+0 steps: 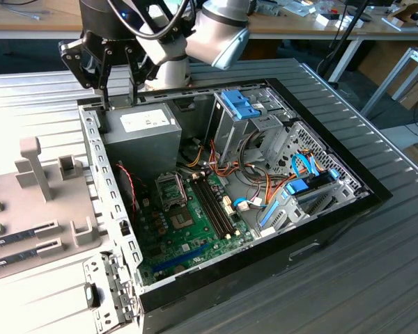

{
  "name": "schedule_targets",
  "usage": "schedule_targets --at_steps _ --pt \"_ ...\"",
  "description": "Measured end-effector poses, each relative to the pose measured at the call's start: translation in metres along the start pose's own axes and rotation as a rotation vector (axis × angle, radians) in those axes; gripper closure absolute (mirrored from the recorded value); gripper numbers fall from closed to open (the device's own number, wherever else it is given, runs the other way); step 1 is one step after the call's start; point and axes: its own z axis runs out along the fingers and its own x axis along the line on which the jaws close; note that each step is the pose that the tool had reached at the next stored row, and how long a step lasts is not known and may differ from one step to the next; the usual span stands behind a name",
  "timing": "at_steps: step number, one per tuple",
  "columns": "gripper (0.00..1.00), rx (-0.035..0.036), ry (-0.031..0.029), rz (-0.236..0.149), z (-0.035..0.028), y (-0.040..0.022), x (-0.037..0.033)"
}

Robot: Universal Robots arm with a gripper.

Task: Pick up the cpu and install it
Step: 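Pick up the cpu and move it towards the insertion slot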

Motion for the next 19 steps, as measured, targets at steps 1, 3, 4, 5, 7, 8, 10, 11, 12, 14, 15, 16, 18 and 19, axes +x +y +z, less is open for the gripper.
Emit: schedule_targets --at_steps 1,3,4,5,7,8,10,11,12,14,15,16,18,19 --pt "0.53 0.0 0.0 0.0 0.0001 -0.0001 -0.0016" --pt "0.53 0.0 0.0002 0.0 0.0004 -0.0002 -0.0069" --pt "0.53 0.0 0.0003 0.0 0.0007 -0.0004 -0.0099" --pt "0.53 0.0 0.0003 0.0 0.0008 -0.0004 -0.0111" --pt "0.53 0.0 0.0002 0.0 0.0011 -0.0007 -0.0133" --pt "0.53 -0.0001 0.0002 0.0 0.0012 -0.0009 -0.0144" --pt "0.53 -0.0001 0.0002 0.0 0.0015 -0.0017 -0.0164" --pt "0.53 0.0 0.0003 0.0 0.0016 -0.0021 -0.0173" --pt "0.53 0.0 0.0003 0.0 0.0017 -0.0024 -0.0184" --pt "0.53 0.0 0.0004 0.0 0.002 -0.003 -0.0206" --pt "0.53 0.0 0.0004 0.0 0.0022 -0.0035 -0.0225" --pt "0.53 0.0 0.0005 0.0 0.0025 -0.004 -0.0252" --pt "0.53 0.0 0.0006 0.0 0.003 -0.0049 -0.0289" --pt "0.53 -0.0001 0.0006 0.0 0.0032 -0.0053 -0.0304"
